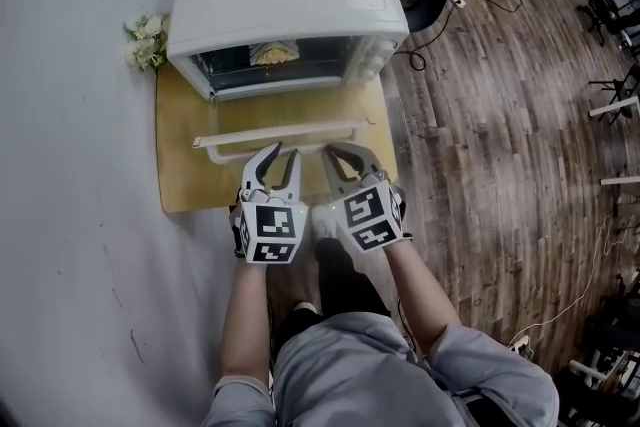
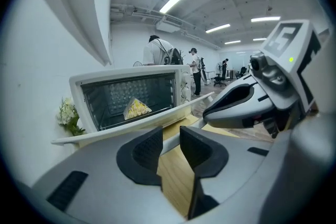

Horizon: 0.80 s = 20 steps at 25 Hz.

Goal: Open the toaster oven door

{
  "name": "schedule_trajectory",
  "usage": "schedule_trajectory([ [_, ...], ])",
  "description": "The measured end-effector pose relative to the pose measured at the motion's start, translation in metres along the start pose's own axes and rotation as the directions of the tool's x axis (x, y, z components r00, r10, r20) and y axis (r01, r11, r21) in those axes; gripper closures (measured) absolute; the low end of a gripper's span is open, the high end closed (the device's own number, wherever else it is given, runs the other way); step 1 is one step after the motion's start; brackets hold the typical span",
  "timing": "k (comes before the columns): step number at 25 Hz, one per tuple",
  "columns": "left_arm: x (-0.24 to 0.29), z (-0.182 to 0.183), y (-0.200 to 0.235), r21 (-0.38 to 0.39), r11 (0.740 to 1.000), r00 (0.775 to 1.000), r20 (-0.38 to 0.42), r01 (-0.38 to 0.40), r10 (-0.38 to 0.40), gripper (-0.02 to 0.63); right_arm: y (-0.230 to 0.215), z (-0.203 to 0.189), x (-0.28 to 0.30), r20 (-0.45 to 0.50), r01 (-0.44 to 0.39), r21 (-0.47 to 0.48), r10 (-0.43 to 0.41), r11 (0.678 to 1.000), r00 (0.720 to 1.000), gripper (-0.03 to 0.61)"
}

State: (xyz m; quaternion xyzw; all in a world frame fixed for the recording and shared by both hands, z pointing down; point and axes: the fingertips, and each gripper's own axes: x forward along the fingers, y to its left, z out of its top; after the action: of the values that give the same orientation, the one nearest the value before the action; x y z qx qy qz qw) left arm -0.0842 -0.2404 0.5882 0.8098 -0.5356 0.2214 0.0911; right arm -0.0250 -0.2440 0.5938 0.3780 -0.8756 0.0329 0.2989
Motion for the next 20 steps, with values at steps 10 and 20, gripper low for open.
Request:
schedule_trajectory([
  [10, -0.003, -0.035, -0.011, -0.08, 0.996, 0.999, 0.021, -0.044, 0.046, 0.523, 0.018, -0.034, 0.003, 0.0, 0.027, 0.043, -0.027, 0.999, 1.0, 0.575],
  [20, 0.008, -0.088, -0.023, -0.132, 0.989, 0.998, -0.013, -0.068, 0.067, 0.535, 0.038, -0.085, 0.02, -0.052, 0.022, 0.069, -0.018, 0.997, 0.998, 0.575],
])
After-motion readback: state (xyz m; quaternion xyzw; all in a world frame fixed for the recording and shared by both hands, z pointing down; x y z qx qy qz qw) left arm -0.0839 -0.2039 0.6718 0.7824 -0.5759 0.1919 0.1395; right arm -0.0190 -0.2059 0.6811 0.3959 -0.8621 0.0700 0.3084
